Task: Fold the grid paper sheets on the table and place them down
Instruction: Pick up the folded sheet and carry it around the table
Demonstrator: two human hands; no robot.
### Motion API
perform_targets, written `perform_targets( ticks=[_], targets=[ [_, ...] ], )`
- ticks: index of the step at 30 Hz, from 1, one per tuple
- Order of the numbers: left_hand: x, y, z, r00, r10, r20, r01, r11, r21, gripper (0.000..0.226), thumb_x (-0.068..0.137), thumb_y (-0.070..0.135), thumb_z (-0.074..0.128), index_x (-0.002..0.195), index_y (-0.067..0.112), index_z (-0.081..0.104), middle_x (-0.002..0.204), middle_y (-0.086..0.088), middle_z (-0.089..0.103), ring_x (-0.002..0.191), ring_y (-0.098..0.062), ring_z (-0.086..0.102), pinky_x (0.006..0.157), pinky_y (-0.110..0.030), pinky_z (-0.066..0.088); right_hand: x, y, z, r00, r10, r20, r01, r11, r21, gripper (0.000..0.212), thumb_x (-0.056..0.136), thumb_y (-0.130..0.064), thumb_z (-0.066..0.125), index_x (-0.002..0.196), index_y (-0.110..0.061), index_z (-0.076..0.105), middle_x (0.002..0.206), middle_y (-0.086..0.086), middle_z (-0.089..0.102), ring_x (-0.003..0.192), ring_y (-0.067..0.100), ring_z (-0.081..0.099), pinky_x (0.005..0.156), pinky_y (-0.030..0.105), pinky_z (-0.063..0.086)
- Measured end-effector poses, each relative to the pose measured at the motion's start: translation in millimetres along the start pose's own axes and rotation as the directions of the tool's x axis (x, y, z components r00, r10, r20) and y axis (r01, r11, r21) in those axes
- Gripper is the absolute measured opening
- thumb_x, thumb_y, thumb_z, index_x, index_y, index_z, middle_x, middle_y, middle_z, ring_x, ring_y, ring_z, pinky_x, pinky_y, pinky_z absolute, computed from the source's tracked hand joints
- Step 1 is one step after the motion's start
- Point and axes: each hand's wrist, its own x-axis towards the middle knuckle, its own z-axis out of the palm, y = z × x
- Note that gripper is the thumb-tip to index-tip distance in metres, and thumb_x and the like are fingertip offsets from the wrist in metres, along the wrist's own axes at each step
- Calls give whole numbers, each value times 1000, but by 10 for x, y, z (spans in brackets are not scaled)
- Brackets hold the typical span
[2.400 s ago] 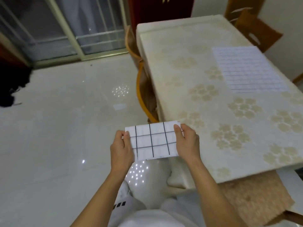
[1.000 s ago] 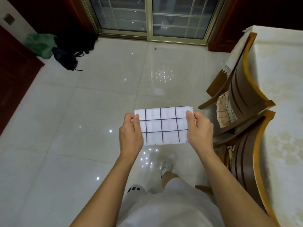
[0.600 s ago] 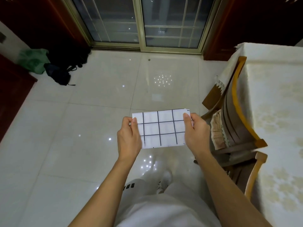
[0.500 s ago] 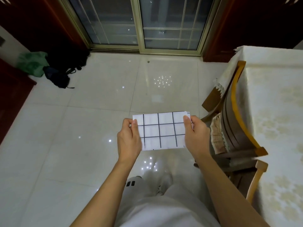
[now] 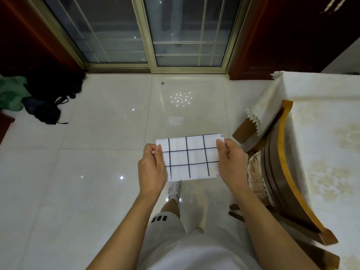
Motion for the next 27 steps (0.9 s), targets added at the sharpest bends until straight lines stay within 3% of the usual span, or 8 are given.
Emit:
perform_targets(
  ticks=[4, 9, 12, 18, 27],
  targets=[
    [727, 140, 70, 998, 33, 51, -33, 999, -17, 28, 105, 32, 38, 86, 16, 50, 54, 4, 44, 46, -7, 38, 46, -23, 33, 548, -205, 203, 999, 28, -38, -28, 1000, -8, 43, 103, -30, 46, 63, -17, 37, 53, -3, 38, 49, 10, 39, 49, 17, 30],
    [1576, 299, 126, 992, 71, 103, -71, 997, -9, 27, 105, 33, 39, 85, 19, 49, 50, 5, 41, 44, -8, 35, 44, -23, 32, 1141, -480, 465, 993, 84, -85, -82, 996, 23, 45, 103, -28, 47, 61, -19, 32, 51, -3, 36, 47, 11, 30, 48, 28, 25],
    [1962, 396, 194, 987, 89, 137, -89, 996, -3, 27, 105, 32, 39, 84, 20, 49, 50, 6, 40, 44, -8, 36, 44, -22, 31, 1405, -569, 560, 986, 121, -116, -118, 993, 32, 44, 103, -30, 46, 63, -16, 33, 51, -3, 35, 48, 13, 31, 48, 27, 26],
    [2372, 539, 480, 968, 100, 231, -98, 995, -20, 27, 105, 34, 39, 86, 19, 51, 50, 6, 40, 44, -7, 37, 45, -22, 32, 1755, -574, 523, 966, 197, -166, -196, 980, 22, 45, 102, -28, 48, 62, -16, 32, 51, -3, 37, 47, 12, 30, 47, 24, 25],
    [2751, 888, 1120, 926, 166, 338, -161, 986, -44, 22, 105, 31, 41, 90, 18, 51, 49, 6, 40, 44, -6, 37, 43, -19, 31, 2218, -261, 333, 926, 280, -254, -280, 959, 36, 42, 102, -30, 47, 63, -19, 37, 51, -2, 43, 49, 17, 40, 52, 39, 35]
  ],
)
